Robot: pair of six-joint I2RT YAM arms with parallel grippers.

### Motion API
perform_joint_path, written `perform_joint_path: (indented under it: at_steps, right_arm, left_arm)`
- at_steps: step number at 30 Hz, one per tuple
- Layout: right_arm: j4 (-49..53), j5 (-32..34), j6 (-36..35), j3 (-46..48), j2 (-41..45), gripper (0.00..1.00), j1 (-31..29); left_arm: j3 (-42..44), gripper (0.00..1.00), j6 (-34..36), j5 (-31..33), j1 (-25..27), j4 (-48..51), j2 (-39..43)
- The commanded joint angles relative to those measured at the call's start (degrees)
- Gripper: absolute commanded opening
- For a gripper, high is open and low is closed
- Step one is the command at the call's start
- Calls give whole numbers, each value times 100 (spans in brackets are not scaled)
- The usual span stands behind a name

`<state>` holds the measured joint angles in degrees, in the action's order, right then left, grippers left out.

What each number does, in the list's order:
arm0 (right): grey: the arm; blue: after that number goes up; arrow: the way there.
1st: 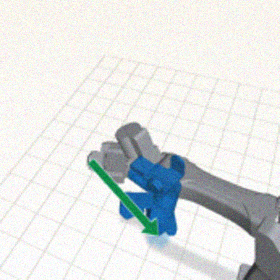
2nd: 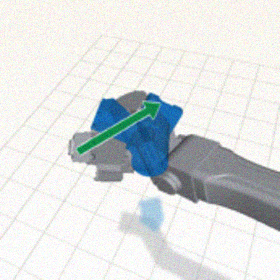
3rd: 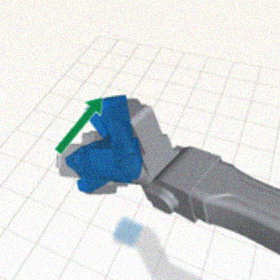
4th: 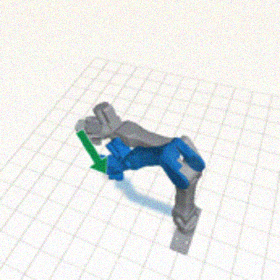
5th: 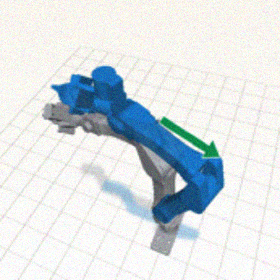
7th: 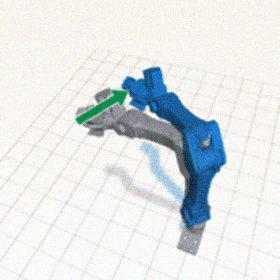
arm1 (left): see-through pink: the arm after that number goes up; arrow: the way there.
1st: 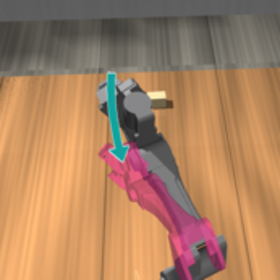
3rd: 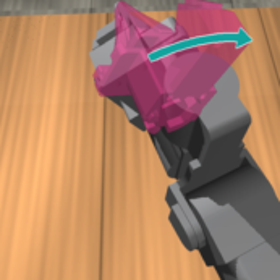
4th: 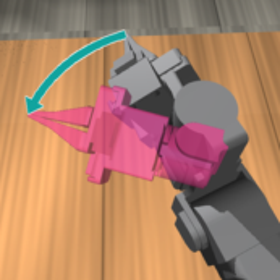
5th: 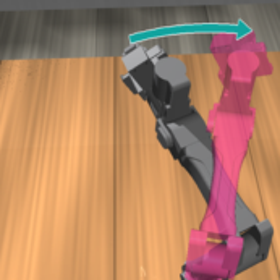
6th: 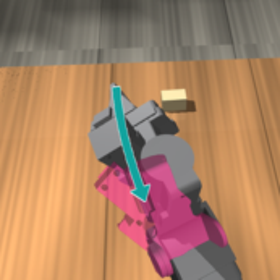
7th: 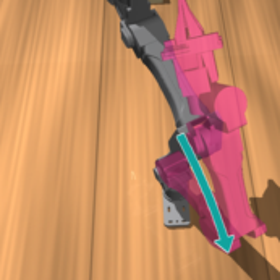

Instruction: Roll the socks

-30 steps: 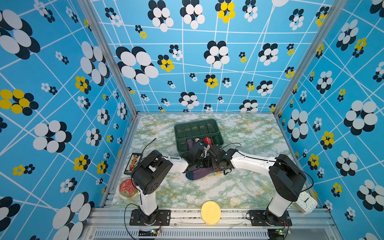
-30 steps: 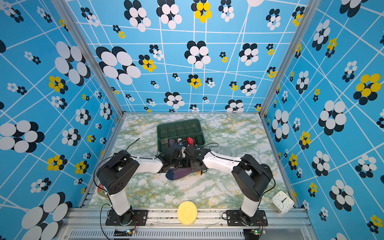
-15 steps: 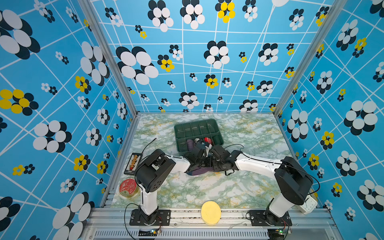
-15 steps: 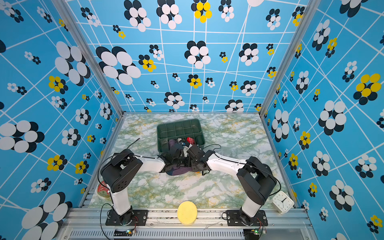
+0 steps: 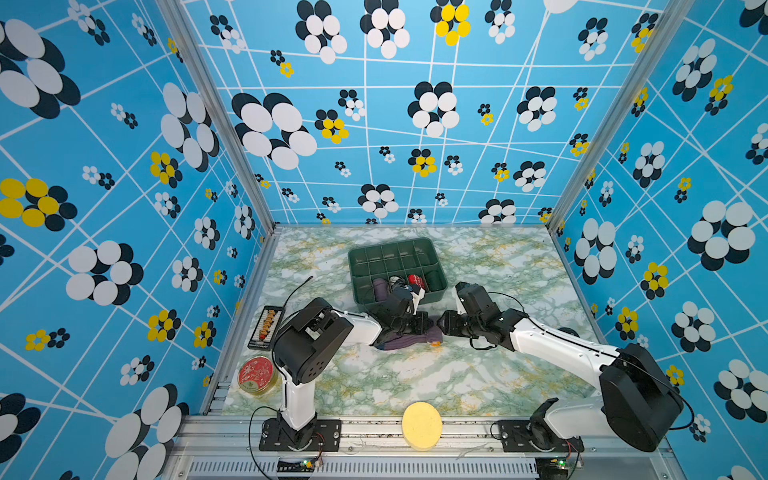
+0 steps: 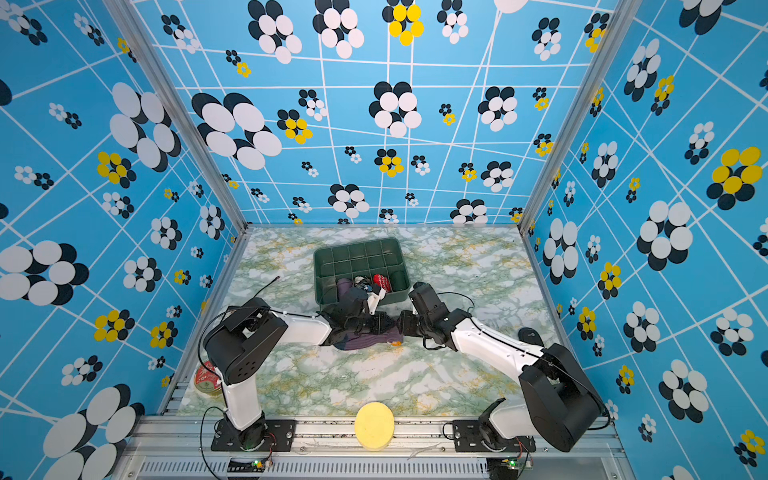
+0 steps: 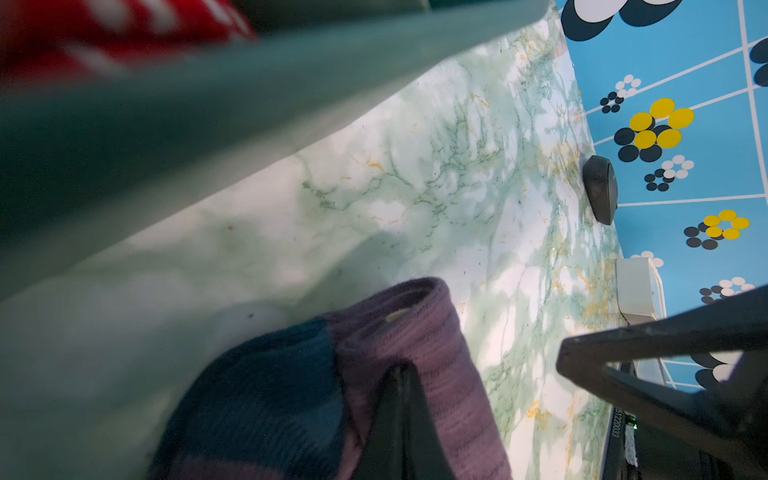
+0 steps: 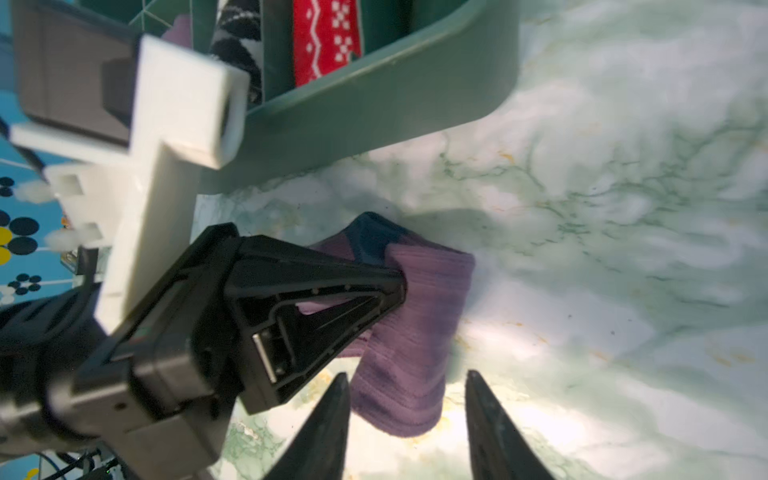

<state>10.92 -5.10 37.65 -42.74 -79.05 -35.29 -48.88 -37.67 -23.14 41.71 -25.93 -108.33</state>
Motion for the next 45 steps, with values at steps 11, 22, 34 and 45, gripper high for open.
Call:
perform_joint_path:
  at_steps: [11,22,34,45]
  right_arm:
    - [-334,-166,250,170,-888,34,181]
    - [-903,-392,278,327,-1053,34,180]
    - [-1362,-682,300,418,-989,34,180]
    - [-1743,-1098,425,482,-887,35,185]
  left_arm:
    - [252,0,-127,81,10,658,-328]
    - [125,0,12,90,12,970,-317]
    - [-77,0,448,349,65,1891,-128]
    - [-93,0,471,398,84,1987,-2]
